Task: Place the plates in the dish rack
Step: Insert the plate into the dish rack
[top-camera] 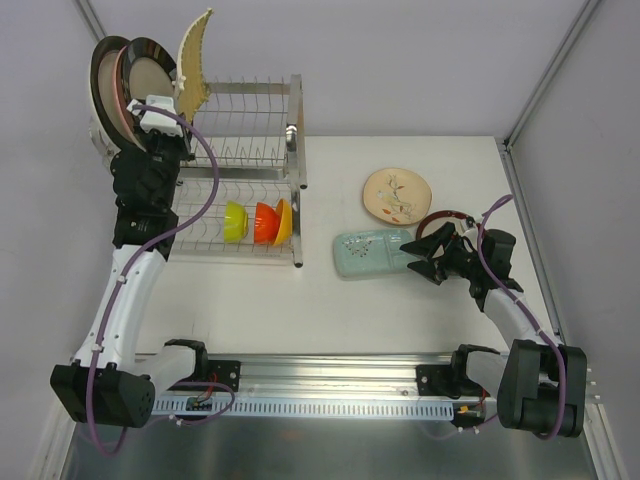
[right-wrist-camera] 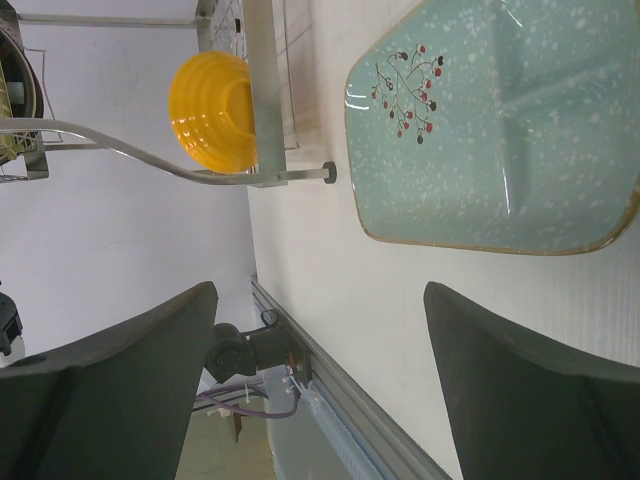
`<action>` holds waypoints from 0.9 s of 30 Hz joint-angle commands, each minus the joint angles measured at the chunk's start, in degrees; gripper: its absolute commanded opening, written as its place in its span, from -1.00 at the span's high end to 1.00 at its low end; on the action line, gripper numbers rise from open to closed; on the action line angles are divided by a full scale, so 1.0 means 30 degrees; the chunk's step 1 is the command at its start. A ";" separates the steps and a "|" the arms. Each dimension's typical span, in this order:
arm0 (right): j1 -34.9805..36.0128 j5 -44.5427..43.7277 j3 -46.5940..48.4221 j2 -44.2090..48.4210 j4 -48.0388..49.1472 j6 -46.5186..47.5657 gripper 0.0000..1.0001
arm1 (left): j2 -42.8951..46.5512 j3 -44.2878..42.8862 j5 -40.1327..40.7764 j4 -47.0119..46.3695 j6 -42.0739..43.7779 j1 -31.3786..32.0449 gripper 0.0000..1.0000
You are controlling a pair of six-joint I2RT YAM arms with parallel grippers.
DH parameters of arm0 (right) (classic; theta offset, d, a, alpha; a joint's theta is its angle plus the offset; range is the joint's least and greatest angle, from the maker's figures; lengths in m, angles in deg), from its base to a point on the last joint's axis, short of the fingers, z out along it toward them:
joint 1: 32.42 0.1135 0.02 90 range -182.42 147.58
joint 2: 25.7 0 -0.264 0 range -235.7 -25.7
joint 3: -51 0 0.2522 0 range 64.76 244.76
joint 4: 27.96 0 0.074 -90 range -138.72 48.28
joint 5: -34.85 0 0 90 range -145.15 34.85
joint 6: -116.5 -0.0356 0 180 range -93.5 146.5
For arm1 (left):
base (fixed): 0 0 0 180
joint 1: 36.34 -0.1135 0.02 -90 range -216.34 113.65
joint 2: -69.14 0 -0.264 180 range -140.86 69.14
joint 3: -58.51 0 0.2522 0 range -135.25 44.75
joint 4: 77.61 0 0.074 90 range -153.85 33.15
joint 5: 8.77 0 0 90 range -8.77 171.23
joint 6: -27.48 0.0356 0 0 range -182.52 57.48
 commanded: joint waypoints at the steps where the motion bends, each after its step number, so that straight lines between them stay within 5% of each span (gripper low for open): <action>1: 0.0133 0.0248 0.0498 0.0026 0.0319 0.0418 -0.78 | 0.0370 0.0343 -0.0118 0.0141 -0.0774 -0.0194 0.67; 10: 0.0132 0.0248 0.0528 0.0026 0.0319 0.0389 -0.78 | 0.0400 -0.0093 0.1404 0.0668 -0.2208 -0.0194 0.63; 16: 0.0132 0.0248 0.0498 0.0085 0.0290 0.0418 -0.78 | 0.0429 -0.0738 0.2254 0.0815 -0.3352 -0.0194 0.27; 27: 0.0132 0.0219 0.0469 0.0114 0.0290 0.0447 -0.78 | 0.0283 -0.2087 0.3544 0.1606 -0.5460 -0.0194 0.28</action>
